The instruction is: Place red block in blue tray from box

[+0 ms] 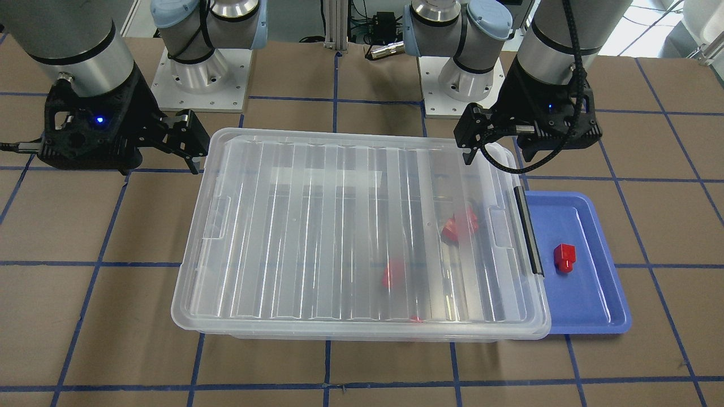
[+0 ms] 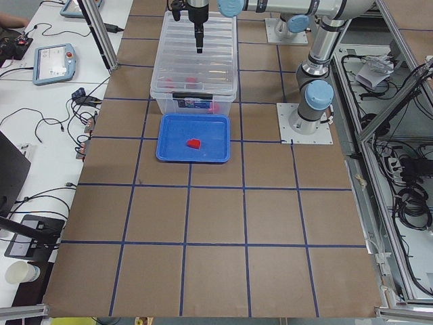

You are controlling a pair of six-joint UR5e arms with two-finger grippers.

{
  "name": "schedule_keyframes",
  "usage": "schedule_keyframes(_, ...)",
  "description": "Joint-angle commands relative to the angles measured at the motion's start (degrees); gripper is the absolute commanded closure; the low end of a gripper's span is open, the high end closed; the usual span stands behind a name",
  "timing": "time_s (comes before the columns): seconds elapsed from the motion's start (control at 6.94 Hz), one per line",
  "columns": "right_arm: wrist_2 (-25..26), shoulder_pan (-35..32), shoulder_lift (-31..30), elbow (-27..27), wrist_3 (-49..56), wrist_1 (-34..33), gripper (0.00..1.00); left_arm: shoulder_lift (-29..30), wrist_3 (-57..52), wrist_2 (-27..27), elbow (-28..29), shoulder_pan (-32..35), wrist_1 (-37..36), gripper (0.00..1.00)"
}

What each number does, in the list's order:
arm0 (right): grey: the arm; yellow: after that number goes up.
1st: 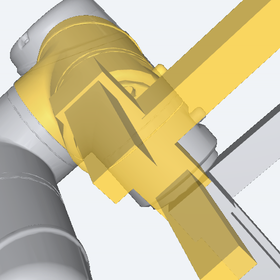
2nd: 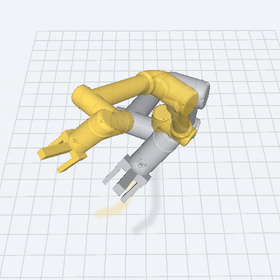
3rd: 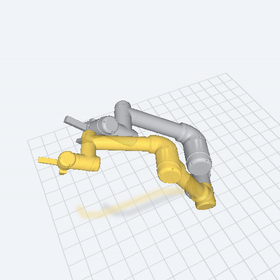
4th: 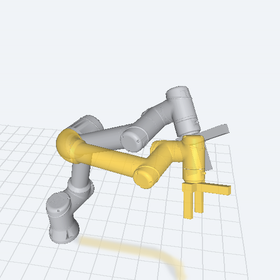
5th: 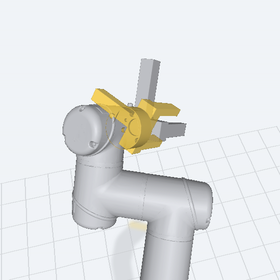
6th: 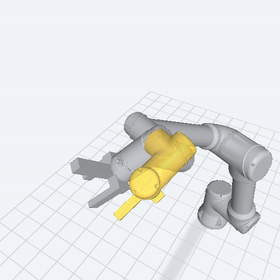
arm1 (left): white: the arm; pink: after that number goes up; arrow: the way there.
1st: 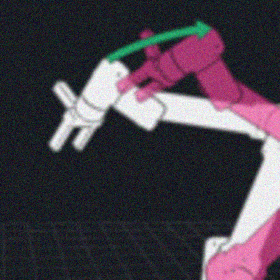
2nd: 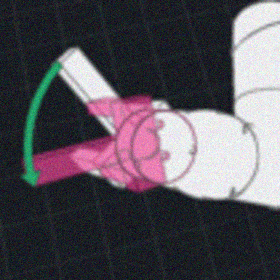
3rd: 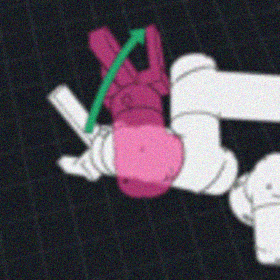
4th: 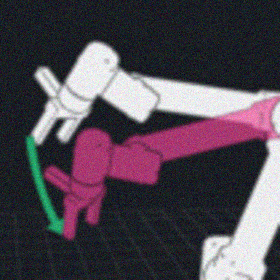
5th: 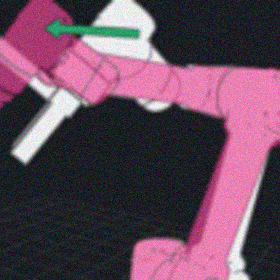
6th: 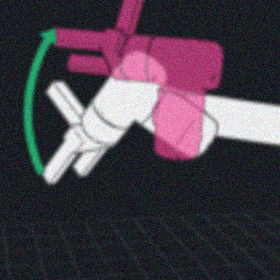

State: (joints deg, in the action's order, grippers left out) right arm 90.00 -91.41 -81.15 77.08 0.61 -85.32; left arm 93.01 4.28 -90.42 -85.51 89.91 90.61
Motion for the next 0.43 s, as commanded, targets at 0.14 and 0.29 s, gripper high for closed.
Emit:
schedule_keyframes(0.14, 0.0, 0.0, 0.0, 0.0, 0.0, 0.1, 0.00, 0.0, 0.0, 0.0, -0.4, 0.4, 0.0, 0.00)
schedule_keyframes(0.29, 0.0, 0.0, -0.1, 0.1, 0.0, 0.1, 0.00, -0.1, 0.0, 0.0, -0.1, 0.4, 0.0, 0.00)
